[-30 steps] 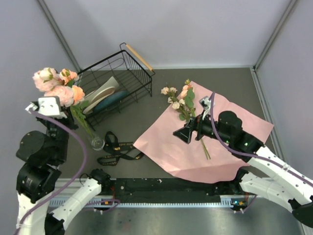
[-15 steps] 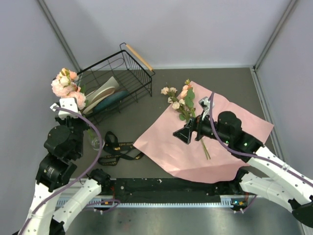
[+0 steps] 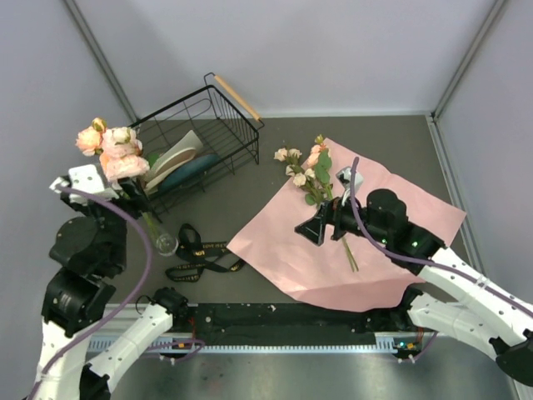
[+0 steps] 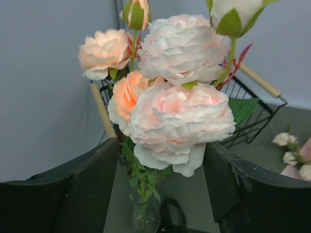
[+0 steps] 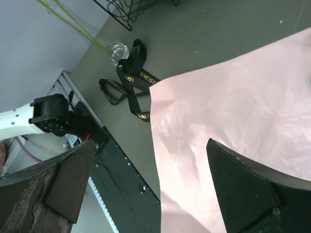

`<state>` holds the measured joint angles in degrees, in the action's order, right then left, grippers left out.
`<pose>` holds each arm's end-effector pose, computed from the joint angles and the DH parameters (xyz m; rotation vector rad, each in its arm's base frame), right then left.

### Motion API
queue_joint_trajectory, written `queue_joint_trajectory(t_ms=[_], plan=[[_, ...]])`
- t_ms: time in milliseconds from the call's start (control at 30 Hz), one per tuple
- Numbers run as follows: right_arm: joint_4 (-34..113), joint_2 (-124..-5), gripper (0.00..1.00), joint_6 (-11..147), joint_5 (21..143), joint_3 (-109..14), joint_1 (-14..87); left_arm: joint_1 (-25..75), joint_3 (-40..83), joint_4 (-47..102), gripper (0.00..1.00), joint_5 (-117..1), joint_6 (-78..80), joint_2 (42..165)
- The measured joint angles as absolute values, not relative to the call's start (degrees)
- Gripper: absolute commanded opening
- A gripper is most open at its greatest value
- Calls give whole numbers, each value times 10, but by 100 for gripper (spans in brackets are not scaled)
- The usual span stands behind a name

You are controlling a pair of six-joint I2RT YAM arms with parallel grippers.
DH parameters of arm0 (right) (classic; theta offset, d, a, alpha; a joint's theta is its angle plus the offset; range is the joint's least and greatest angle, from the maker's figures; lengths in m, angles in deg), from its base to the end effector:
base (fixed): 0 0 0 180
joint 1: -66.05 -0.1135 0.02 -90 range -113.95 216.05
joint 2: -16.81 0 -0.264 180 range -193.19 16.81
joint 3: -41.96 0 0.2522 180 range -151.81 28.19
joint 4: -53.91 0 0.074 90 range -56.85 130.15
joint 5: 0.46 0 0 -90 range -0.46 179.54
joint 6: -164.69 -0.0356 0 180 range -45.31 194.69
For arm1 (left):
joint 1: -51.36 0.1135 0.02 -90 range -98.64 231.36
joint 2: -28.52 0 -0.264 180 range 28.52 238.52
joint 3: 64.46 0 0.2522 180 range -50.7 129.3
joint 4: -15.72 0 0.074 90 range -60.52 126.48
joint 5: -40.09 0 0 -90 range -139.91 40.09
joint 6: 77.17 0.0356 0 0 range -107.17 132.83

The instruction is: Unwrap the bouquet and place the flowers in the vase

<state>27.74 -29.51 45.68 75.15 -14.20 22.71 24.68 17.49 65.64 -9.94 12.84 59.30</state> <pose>0.1323 0.1370 0.3170 -0.4348 1.9504 1.0823 0.0572 -0.0032 0.4473 -0.1909 1.5449 0.1724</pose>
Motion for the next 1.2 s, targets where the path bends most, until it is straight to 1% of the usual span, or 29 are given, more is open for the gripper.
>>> queue_joint_trajectory(t_ms=[33,200,300,533,600,667,800,833,900,933,1067,1133,1200], plan=[[274,-299,99,457,752,-142,230,247,196,662,80,-108,122,597],[258,-312,98,461,750,-142,250,247,270,677,79,-143,90,603],[255,-313,99,462,748,-142,255,247,270,683,79,-145,80,603],[251,-313,99,462,746,-142,259,247,233,721,84,-149,63,602],[246,-313,99,463,746,-142,264,247,238,730,87,-167,53,601],[241,-314,99,465,747,-142,272,247,265,746,87,-195,46,604],[235,-327,98,466,748,-142,289,247,347,747,87,-274,30,617],[232,-333,98,466,749,-142,293,247,371,745,87,-309,26,622],[221,-352,95,466,756,-143,303,247,393,738,87,-370,20,631],[211,-363,92,466,761,-146,308,247,400,734,87,-408,18,638],[187,-407,88,466,782,-151,337,247,398,718,89,-553,1,690],[180,-425,83,467,791,-150,357,247,380,700,89,-613,-13,725],[178,-446,79,471,791,-150,383,247,351,680,89,-661,-31,752]])
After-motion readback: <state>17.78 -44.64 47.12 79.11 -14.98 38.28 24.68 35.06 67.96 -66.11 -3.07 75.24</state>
